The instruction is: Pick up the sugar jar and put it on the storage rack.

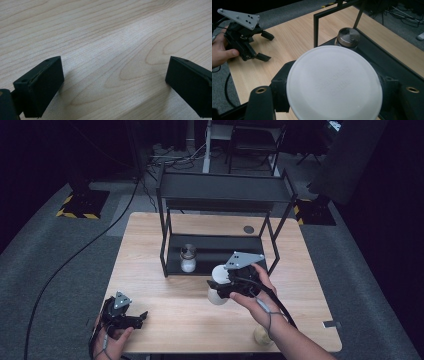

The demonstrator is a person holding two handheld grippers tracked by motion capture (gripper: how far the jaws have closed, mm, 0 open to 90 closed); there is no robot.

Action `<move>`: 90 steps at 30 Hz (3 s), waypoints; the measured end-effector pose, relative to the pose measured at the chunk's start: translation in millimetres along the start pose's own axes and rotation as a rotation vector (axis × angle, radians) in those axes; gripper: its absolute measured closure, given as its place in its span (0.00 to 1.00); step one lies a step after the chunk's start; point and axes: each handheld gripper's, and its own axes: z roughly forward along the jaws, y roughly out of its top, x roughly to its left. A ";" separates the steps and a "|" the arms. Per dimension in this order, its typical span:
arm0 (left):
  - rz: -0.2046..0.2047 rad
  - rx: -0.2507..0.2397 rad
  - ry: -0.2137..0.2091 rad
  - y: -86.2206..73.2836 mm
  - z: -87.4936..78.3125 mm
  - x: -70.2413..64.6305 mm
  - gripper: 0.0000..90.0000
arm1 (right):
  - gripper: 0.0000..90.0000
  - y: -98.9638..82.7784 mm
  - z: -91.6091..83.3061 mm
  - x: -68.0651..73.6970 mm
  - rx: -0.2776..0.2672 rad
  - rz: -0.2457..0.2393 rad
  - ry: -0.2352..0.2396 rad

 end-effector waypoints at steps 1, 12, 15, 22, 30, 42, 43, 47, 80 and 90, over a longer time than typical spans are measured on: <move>0.001 0.001 0.000 0.1 0.0 0.1 0.01 | 0.36 1.4 0.0 -1.2 -0.001 -0.002 -0.003; 0.001 0.001 0.000 0.1 -0.1 0.1 0.01 | 0.37 11.1 6.8 -17.2 -0.024 0.008 -0.021; 0.001 0.001 0.000 0.1 0.0 0.0 0.01 | 0.37 14.9 10.5 -22.9 -0.023 0.008 -0.023; 0.001 0.001 0.000 0.1 0.0 0.1 0.01 | 0.37 19.4 20.9 -35.9 -0.036 -0.002 -0.051; 0.000 0.001 0.000 0.2 -0.1 -0.2 0.01 | 0.37 22.6 36.1 -56.7 -0.036 0.037 -0.058; 0.000 0.000 -0.001 0.1 0.1 -0.2 0.01 | 0.37 22.8 67.7 -76.7 -0.017 0.074 -0.075; 0.000 0.000 -0.001 0.1 0.1 -0.3 0.01 | 0.37 22.9 70.3 -78.0 -0.014 0.079 -0.074; 0.001 0.000 -0.001 0.1 0.1 -0.2 0.01 | 0.37 24.4 81.8 -82.9 0.007 0.081 -0.076; 0.005 0.005 -0.005 1.4 0.3 0.3 0.01 | 0.37 15.1 144.3 -101.7 0.109 0.174 -0.106; 0.004 0.005 -0.004 1.3 0.4 0.1 0.01 | 0.34 15.8 144.0 -101.3 0.114 0.168 -0.108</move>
